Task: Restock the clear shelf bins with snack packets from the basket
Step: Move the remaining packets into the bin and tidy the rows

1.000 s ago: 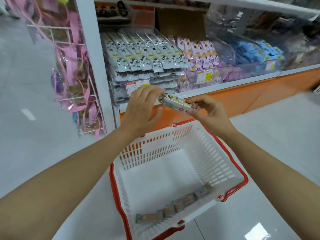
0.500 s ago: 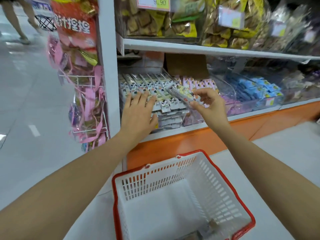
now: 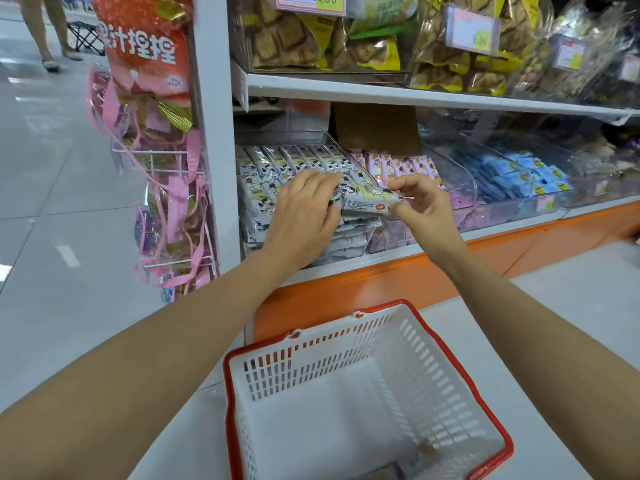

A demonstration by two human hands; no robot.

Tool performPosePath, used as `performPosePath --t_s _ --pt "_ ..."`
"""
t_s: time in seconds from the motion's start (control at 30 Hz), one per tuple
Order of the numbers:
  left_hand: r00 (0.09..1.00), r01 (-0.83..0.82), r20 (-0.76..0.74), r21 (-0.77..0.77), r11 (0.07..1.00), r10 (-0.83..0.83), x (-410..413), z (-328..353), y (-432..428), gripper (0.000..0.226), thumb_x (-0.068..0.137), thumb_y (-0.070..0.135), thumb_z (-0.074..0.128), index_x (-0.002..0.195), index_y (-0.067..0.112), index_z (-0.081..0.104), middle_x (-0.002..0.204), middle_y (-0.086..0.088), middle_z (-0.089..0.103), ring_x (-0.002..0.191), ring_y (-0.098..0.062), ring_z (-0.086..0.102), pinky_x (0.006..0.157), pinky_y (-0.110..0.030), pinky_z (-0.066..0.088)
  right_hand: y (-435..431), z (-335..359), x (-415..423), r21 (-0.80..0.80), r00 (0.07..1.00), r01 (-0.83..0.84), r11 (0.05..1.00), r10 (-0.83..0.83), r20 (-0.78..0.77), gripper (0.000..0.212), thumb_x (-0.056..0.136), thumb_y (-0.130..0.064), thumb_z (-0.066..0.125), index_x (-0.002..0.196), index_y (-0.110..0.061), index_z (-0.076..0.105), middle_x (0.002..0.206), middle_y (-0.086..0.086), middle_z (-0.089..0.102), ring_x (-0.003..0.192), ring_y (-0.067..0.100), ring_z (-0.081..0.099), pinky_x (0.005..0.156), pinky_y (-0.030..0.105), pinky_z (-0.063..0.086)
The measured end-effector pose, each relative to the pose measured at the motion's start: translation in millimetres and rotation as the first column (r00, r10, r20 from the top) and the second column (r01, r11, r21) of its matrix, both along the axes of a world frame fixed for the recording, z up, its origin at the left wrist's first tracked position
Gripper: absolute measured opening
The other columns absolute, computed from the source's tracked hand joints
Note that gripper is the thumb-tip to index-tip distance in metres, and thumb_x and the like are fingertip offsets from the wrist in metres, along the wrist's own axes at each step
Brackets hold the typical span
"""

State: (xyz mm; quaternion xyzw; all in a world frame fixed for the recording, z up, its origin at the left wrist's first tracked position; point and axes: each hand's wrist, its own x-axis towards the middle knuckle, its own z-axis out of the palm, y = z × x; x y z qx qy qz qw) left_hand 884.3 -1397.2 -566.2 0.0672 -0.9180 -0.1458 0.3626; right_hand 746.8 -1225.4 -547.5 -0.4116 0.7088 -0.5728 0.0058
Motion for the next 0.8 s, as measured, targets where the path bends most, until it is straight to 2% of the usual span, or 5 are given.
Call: performPosePath --t_s 0.1,0.2,0.47,0.67,0.8 --pt "0.994 0.109 -0.004 0.256 0.961 -0.112 0.4 14.1 17.0 0.045 0.103 0.028 0.032 0.139 0.011 0.052 0.114 -0.003 0.064 0.110 -0.019 0.051 0.094 -0.036 0.039 8.7 5.8 5.8 -0.031 0.998 -0.035 0.999 0.037 0.057 0.028 0.085 0.009 0.057 0.100 -0.014 0.064 0.101 -0.007 0.063 0.098 0.015 0.060 0.089 0.035 0.053" --pt "0.968 0.183 0.019 0.628 0.756 -0.250 2.7 26.8 29.6 0.037 0.106 0.029 0.035 0.129 0.016 0.061 0.088 -0.004 0.059 0.078 -0.016 0.059 0.069 -0.030 0.045 20.5 13.2 11.6 -0.060 0.996 -0.046 0.997 0.050 0.072 0.033 0.085 0.017 0.052 0.099 -0.012 0.062 0.103 0.002 0.062 0.100 0.007 0.059 0.079 0.018 0.051" --pt "0.869 -0.031 0.126 0.979 0.201 -0.478 3.0 36.3 49.7 0.014 0.096 0.016 0.061 0.087 0.005 0.061 0.063 -0.002 0.054 0.047 -0.006 0.055 0.058 -0.023 0.056 33.0 2.5 18.8 -0.058 0.994 -0.046 0.997 0.051 0.094 0.030 0.091 0.005 0.060 0.119 -0.004 0.055 0.125 0.007 0.057 0.124 0.019 0.053 0.090 0.026 0.051" --pt "0.879 -0.105 0.167 0.982 0.160 -0.447 5.5 33.4 57.6 0.016 0.089 0.014 0.069 0.102 0.006 0.068 0.078 -0.005 0.070 0.065 -0.013 0.070 0.079 -0.030 0.060 35.3 -9.5 35.0 0.028 0.995 -0.036 0.999 0.034 0.092 0.015 0.092 -0.009 0.064 0.107 -0.005 0.065 0.107 0.019 0.063 0.094 0.014 0.059 0.078 0.023 0.051" --pt "0.910 -0.085 0.148 0.981 0.175 -0.386 0.5 33.4 61.3 0.018 0.086 0.023 0.074 0.097 0.010 0.068 0.086 -0.005 0.076 0.079 -0.016 0.072 0.081 -0.031 0.056 40.3 -8.6 43.6 0.081 0.989 -0.134 0.988 0.128 0.070 0.027 0.095 -0.022 0.060 0.121 -0.016 0.065 0.115 0.009 0.063 0.104 0.017 0.059 0.086 0.023 0.048"
